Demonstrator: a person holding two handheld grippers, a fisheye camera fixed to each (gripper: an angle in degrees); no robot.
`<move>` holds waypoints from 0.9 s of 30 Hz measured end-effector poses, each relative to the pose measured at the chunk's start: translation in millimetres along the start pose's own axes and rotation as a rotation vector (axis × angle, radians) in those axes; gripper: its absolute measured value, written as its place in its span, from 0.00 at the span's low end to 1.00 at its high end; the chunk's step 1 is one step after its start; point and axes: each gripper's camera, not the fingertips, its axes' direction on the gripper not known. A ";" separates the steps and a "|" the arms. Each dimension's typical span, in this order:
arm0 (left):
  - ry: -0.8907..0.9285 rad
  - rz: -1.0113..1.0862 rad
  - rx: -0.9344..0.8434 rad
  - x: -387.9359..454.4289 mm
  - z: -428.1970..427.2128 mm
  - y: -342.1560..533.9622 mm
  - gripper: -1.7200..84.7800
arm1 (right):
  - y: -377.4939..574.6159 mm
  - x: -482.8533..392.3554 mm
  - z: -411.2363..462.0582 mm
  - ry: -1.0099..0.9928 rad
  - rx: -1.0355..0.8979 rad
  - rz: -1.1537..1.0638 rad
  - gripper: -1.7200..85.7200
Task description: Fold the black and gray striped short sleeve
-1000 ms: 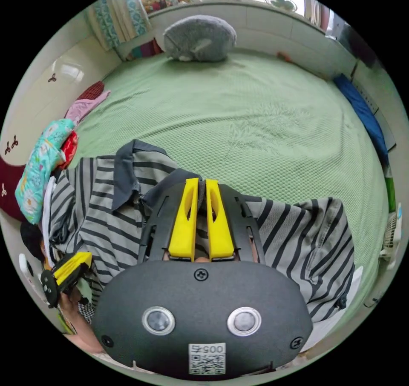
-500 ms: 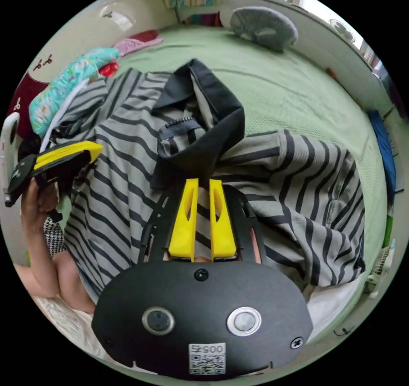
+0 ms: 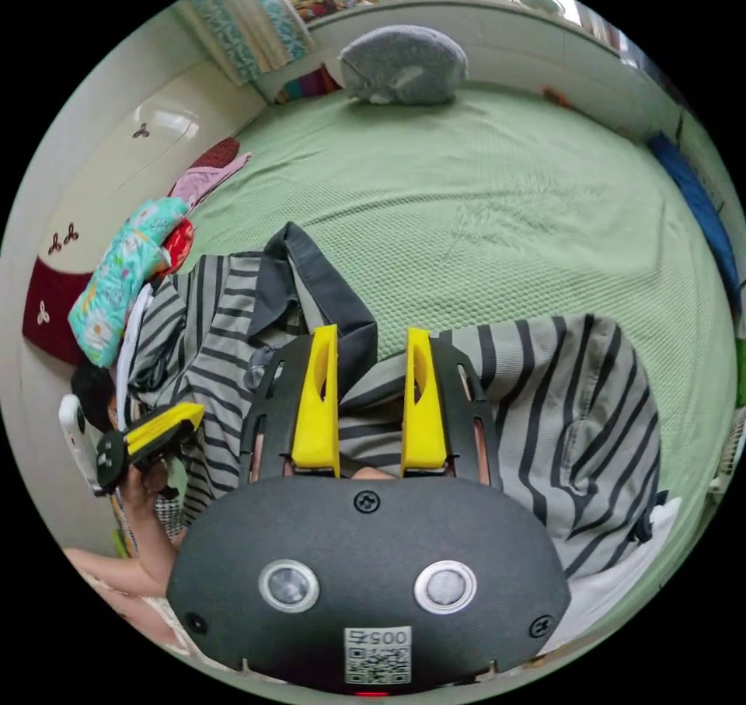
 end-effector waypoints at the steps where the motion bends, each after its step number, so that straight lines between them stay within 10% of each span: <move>1: 0.004 -0.001 -0.003 -0.8 1.3 -0.1 0.01 | 0.5 3.2 4.8 -0.011 -0.024 0.017 0.13; 15: 0.003 -0.001 -0.014 -2.0 6.3 2.6 0.01 | -35.6 15.4 -133.9 0.245 0.411 0.246 0.00; 27: 0.005 0.013 -0.008 0.3 0.3 11.0 0.01 | 95.5 25.8 -184.5 0.337 0.354 0.060 0.00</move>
